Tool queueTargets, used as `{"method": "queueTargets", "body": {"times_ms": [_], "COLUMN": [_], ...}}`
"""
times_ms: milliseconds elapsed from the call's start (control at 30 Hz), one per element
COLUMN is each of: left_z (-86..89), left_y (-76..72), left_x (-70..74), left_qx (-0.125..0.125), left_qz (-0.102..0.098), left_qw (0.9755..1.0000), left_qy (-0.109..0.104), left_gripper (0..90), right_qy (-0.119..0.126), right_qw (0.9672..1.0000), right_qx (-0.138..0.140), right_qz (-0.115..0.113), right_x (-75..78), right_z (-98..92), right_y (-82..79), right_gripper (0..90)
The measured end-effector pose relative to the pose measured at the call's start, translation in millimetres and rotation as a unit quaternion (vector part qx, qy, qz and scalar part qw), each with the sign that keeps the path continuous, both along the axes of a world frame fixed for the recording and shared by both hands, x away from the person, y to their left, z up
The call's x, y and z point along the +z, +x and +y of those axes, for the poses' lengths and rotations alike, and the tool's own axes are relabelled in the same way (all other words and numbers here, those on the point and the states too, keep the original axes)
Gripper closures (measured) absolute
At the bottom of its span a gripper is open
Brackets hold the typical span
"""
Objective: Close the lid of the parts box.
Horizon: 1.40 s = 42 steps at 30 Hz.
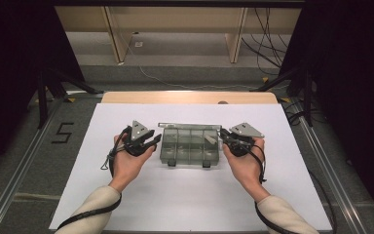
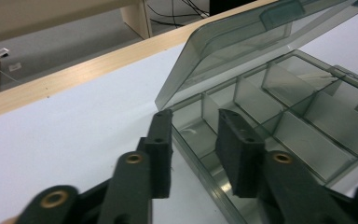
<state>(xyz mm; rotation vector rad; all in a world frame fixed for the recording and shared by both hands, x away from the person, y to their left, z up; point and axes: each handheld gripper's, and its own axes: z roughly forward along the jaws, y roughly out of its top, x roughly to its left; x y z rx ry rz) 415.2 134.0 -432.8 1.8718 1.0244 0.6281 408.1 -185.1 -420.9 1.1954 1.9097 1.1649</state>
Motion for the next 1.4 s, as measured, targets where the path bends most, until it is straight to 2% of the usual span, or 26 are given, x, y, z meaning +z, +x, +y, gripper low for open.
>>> {"method": "queueTargets", "body": {"times_ms": [100,167,233,267,300,333,433,467,500,533,567,633,667,700,733,767,900,1000,1033,1067,1133,1167,1233,1267,1300,1400], "left_z": [0.0,0.8,-1.6,-1.2,-1.8,-1.7,-2.5,-2.4,-2.6,-1.9,-2.2,-1.9,-1.5,-1.5,-0.9,-2.1,-2.2,-4.7,-3.8,-4.9,-5.4,-7.0,-7.6,-7.1,-8.8,-9.0], "left_y": [-1.4,-1.8,-3.1,-3.5,-4.0,-4.5,-5.2,-5.2,-5.5,-5.5,-5.8,-6.1,-5.8,-6.1,-6.1,-6.4,-7.8,-8.4,-8.5,-8.7,-9.3,-9.7,-9.9,-10.0,-10.2,-10.2], "left_x": [1.8,2.8,1.6,1.6,0.9,1.1,1.5,2.0,2.7,3.7,4.4,6.2,6.9,7.6,8.4,8.3,10.8,11.8,13.4,13.5,14.8,14.9,16.1,17.0,17.0,18.5], "left_qx": [-0.008,-0.019,-0.022,-0.026,-0.03,-0.035,-0.04,-0.043,-0.044,-0.048,-0.047,-0.048,-0.05,-0.048,-0.05,-0.048,-0.052,-0.052,-0.056,-0.055,-0.058,-0.055,-0.054,-0.058,-0.051,-0.048], "left_qz": [0.011,0.022,0.024,0.026,0.031,0.032,0.032,0.034,0.034,0.033,0.034,0.034,0.034,0.034,0.035,0.033,0.031,0.029,0.027,0.026,0.025,0.022,0.017,0.018,0.013,0.009], "left_qw": [0.9999,0.9996,0.9995,0.9993,0.9991,0.9988,0.9986,0.9985,0.9984,0.9982,0.9983,0.9982,0.9982,0.9983,0.9981,0.9983,0.9982,0.9982,0.9981,0.9981,0.998,0.9982,0.9983,0.9981,0.9985,0.9986], "left_qy": [-0.003,0.004,-0.003,0.007,0.004,0.009,0.01,0.009,0.009,0.012,0.01,0.008,0.006,0.005,0.004,-0.007,0.002,-0.012,-0.001,-0.008,-0.005,-0.013,-0.015,-0.008,-0.016,-0.017], "left_gripper": [51.2,43.0,37.9,35.2,32.7,31.0,25.9,24.5,23.6,22.6,21.7,20.8,20.7,20.6,20.5,20.5,20.4,20.5,20.5,20.6,21.2,21.8,23.8,25.2,26.3,33.9], "right_qy": [0.0,0.005,0.005,0.006,0.006,0.008,0.0,0.006,0.002,-0.001,-0.007,-0.008,-0.005,-0.01,-0.015,-0.016,-0.023,-0.023,-0.022,-0.016,-0.014,-0.013,-0.008,-0.007,-0.011,-0.002], "right_qw": [1.0,0.9999,0.9999,0.9998,0.9997,0.9996,0.9995,0.9988,0.9987,0.998,0.9979,0.9973,0.9966,0.9964,0.9955,0.9955,0.993,0.991,0.9904,0.9899,0.9888,0.9891,0.989,0.989,0.9892,0.9895], "right_qx": [0.003,0.005,0.01,0.013,0.016,0.016,0.026,0.038,0.044,0.052,0.056,0.066,0.071,0.077,0.082,0.086,0.103,0.118,0.122,0.127,0.135,0.135,0.135,0.135,0.134,0.135], "right_qz": [0.004,0.008,0.011,0.015,0.019,0.024,0.016,0.031,0.025,0.037,0.032,0.029,0.041,0.034,0.046,0.038,0.053,0.058,0.06,0.061,0.062,0.059,0.06,0.059,0.058,0.052], "right_x": [-0.3,-1.1,-1.1,-0.9,-1.0,-0.8,-1.9,-1.0,-1.3,-0.6,-0.4,-0.3,0.4,0.1,0.7,0.4,1.0,1.3,1.8,2.5,3.5,4.0,4.9,5.1,5.8,7.1], "right_z": [-0.7,-0.3,-0.8,-0.6,-0.5,-0.3,0.0,0.6,0.6,1.0,0.6,0.5,1.0,1.0,1.8,1.9,3.3,4.0,4.3,4.5,3.9,3.9,4.4,4.5,4.1,5.2], "right_y": [-0.8,-0.8,-1.3,-2.0,-2.6,-3.1,-3.5,-4.9,-4.0,-4.9,-4.8,-5.0,-5.8,-4.6,-4.9,-4.4,-5.4,-5.2,-5.5,-5.9,-5.6,-5.4,-5.3,-5.1,-5.0,-4.4], "right_gripper": [87.0,84.7,81.9,79.9,77.4,74.4,66.1,62.3,59.2,56.9,55.1,51.2,48.9,45.9,42.6,39.4,29.5,23.9,23.0,22.0,20.8,20.7,20.8,20.9,21.0,22.7]}}
